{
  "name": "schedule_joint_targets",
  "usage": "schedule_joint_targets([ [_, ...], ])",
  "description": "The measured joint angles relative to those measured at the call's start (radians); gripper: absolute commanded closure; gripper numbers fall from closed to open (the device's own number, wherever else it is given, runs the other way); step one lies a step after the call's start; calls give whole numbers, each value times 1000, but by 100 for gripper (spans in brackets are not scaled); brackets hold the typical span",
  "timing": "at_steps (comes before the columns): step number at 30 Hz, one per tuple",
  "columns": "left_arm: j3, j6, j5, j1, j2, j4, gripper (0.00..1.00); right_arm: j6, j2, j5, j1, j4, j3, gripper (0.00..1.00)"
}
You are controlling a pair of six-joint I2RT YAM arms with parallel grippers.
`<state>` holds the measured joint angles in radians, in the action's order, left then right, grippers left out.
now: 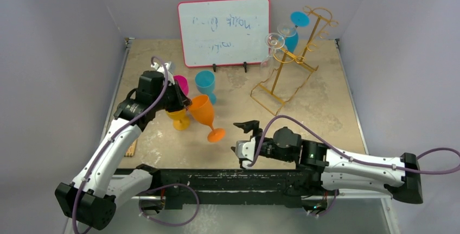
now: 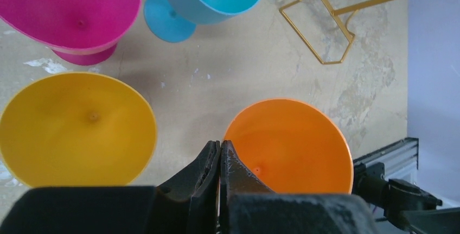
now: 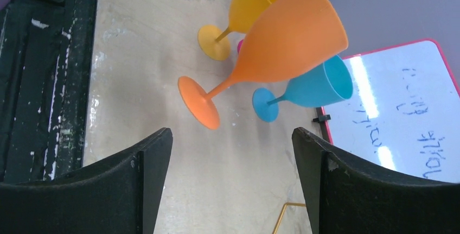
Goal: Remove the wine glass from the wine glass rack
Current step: Place the wine glass at the center of the board.
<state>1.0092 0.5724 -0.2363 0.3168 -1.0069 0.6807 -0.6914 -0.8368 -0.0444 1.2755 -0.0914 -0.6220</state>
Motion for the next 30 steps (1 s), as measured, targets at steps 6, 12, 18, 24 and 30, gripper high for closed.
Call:
schedule_joint_targets([
  [6, 0, 10, 200, 136, 16, -37, 100, 118, 70, -32, 0, -126, 66, 5],
  [12, 0, -19, 394, 296, -12, -45, 100, 370, 99, -182, 0, -214, 90, 0],
  [18, 12, -106, 551, 301, -88, -46, 100, 877, 154, -472, 0, -37, 61, 0],
  [24, 14, -138, 590, 301, -131, -94, 100, 1395, 212, -654, -2, 296, 13, 0],
  [30, 15, -140, 611, 301, -174, -150, 100, 1714, 274, -698, -2, 425, 62, 0],
])
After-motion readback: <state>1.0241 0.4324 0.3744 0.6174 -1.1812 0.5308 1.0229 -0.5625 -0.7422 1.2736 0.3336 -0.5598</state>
